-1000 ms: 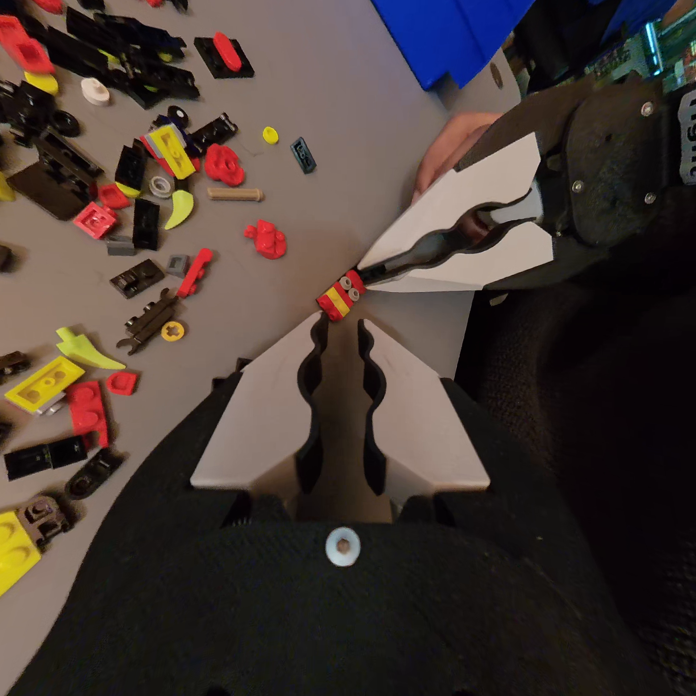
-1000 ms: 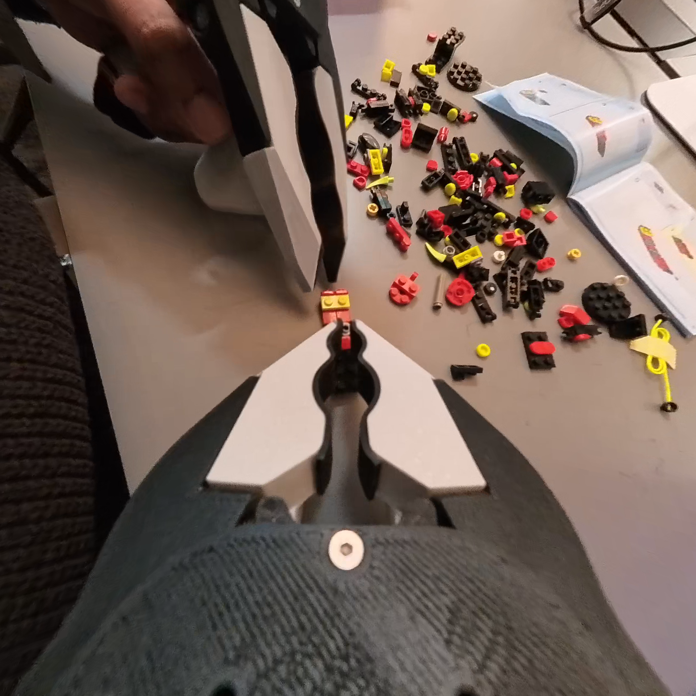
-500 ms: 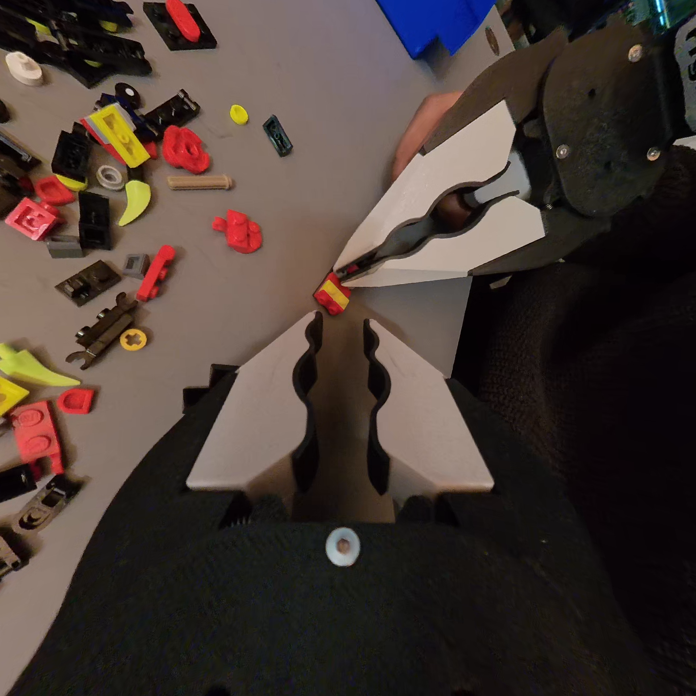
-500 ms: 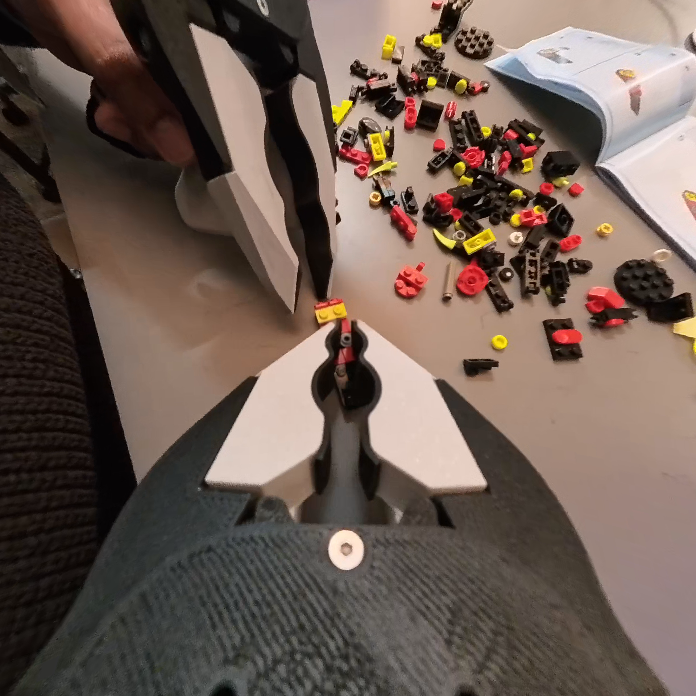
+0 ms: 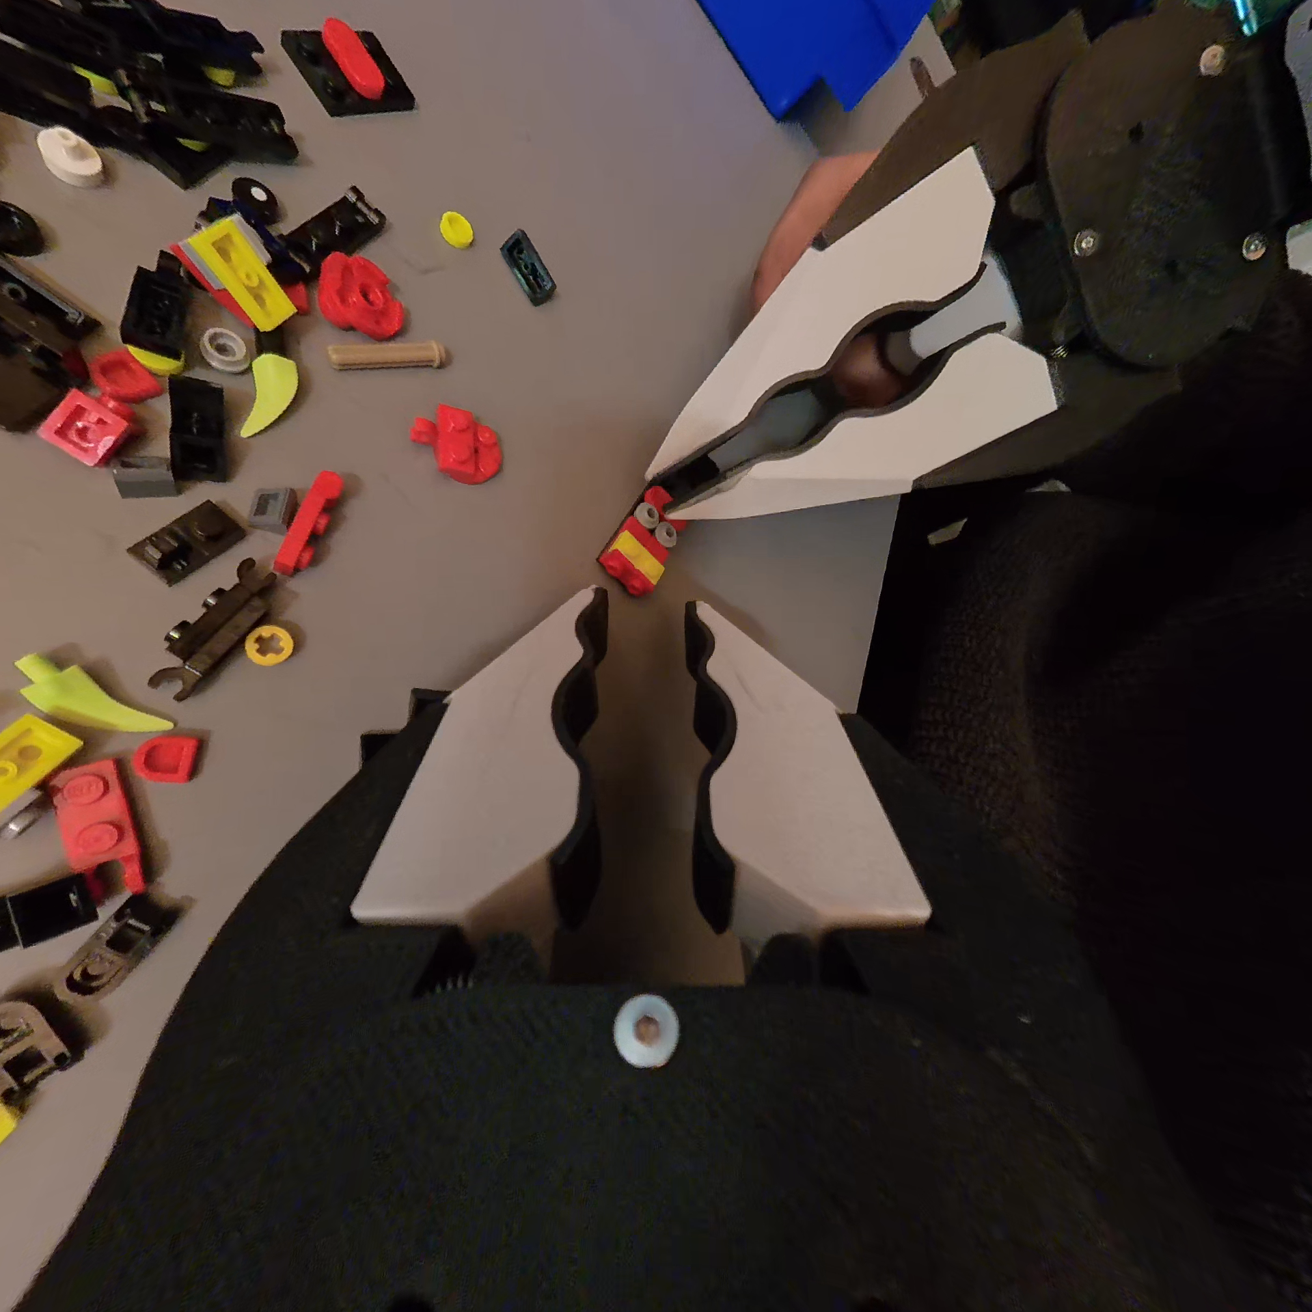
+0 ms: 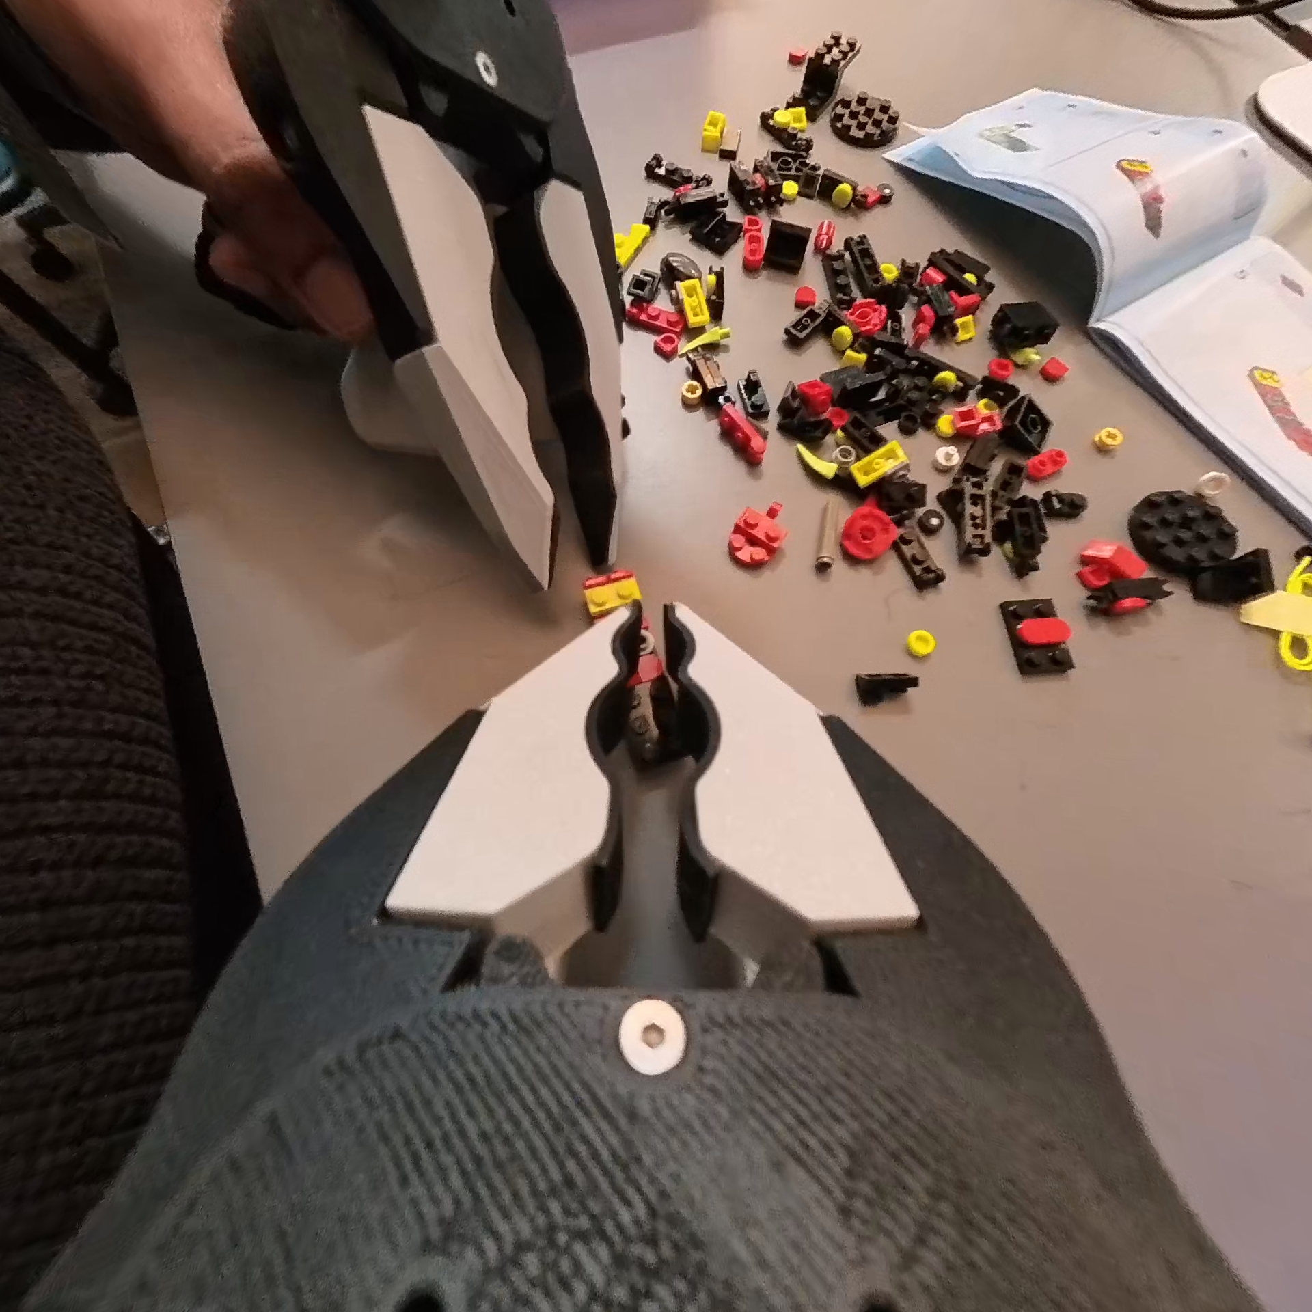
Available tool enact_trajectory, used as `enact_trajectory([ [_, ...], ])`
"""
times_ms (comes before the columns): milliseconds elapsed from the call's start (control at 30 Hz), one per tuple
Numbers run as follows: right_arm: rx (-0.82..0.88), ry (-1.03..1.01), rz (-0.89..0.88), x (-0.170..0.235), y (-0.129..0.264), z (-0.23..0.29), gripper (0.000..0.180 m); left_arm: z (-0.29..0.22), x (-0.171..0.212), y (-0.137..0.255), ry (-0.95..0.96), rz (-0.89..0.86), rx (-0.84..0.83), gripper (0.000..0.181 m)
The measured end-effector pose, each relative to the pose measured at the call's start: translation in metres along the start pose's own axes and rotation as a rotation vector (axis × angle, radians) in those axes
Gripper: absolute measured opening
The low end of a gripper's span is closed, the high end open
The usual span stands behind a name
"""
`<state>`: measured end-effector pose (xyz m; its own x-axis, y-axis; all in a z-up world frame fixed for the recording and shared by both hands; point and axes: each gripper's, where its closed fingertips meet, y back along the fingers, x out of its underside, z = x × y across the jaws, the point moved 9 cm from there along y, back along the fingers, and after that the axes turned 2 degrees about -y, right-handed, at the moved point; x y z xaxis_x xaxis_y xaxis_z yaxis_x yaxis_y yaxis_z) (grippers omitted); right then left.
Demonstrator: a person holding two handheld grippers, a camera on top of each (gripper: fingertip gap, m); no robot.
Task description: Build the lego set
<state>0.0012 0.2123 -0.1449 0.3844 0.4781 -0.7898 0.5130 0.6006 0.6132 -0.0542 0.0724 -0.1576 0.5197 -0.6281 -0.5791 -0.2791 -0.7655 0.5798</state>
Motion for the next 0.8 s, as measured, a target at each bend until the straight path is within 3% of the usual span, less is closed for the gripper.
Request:
enact_trajectory([
  [800,-0.062,0.007,0.024,0.0037,-0.0045,0.0048,0.021,0.0069,-0.0037,0.0051,0.003,-0.055,0.040,0.024],
])
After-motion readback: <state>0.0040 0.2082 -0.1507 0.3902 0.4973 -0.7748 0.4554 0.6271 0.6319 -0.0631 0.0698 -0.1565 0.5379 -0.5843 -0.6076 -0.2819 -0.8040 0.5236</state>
